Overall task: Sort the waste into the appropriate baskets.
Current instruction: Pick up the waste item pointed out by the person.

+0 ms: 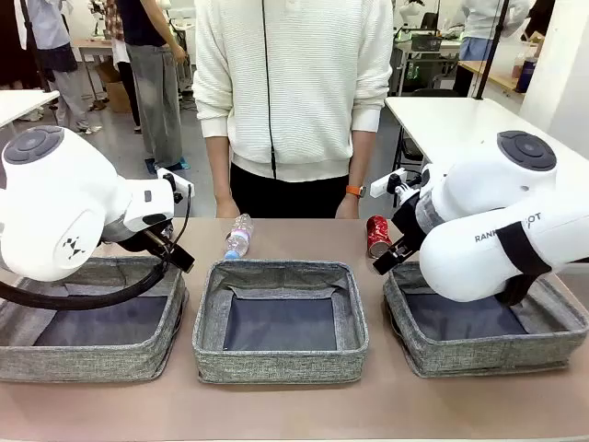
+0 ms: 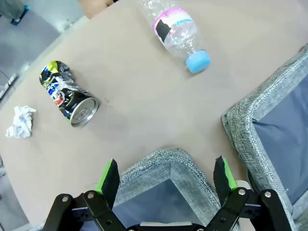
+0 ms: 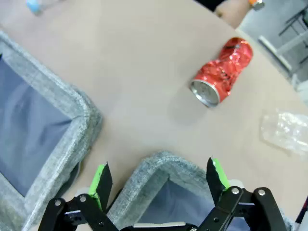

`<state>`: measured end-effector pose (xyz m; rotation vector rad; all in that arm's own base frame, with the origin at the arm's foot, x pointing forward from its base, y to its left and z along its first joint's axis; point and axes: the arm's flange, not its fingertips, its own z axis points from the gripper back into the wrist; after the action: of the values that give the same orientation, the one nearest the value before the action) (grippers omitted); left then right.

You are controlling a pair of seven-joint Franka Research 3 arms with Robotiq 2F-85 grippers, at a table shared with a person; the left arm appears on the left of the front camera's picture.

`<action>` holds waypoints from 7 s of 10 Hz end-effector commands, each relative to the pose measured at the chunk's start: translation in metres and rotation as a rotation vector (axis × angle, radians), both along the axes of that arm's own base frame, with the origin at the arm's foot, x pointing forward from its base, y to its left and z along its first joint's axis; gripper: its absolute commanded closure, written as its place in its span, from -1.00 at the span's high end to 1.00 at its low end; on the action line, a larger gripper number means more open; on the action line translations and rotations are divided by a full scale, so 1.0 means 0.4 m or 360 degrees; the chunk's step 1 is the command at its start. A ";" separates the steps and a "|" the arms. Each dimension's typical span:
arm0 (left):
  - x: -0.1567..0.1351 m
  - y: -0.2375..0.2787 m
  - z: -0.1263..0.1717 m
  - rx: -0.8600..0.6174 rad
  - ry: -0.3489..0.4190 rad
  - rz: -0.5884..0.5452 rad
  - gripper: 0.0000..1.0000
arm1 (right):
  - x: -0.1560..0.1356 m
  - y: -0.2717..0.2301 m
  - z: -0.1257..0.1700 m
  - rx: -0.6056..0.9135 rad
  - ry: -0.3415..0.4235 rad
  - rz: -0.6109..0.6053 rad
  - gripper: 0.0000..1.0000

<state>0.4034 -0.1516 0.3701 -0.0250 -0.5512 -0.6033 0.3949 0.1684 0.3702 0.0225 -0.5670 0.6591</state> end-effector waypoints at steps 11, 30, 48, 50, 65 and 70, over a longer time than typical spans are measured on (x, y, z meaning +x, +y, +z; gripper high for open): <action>0.000 0.000 0.000 0.0000 0.0000 0.0000 1.00 | 0.000 0.000 0.000 -0.0001 0.0000 0.0001 1.00; -0.358 0.839 0.270 -0.1698 0.0178 0.0044 1.00 | -0.297 -0.835 0.303 0.1536 0.0526 -0.0393 1.00; -0.363 0.836 0.266 -0.1683 0.0214 0.0083 1.00 | -0.297 -0.835 0.303 0.1536 0.0526 -0.0393 1.00; -0.254 0.662 0.526 -0.0844 0.0595 0.0321 1.00 | -0.297 -0.835 0.303 0.1536 0.0526 -0.0393 1.00; 0.496 0.229 0.084 0.0039 0.0793 0.0483 1.00 | -0.297 -0.835 0.303 0.1536 0.0526 -0.0393 1.00; 0.550 0.220 -0.121 -0.0248 0.0730 0.0866 1.00 | -0.297 -0.835 0.303 0.1536 0.0526 -0.0393 1.00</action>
<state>0.6257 -0.0600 0.3243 -0.1516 -0.1162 -0.0846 0.2748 -0.1661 0.4909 0.9221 -0.4870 0.0651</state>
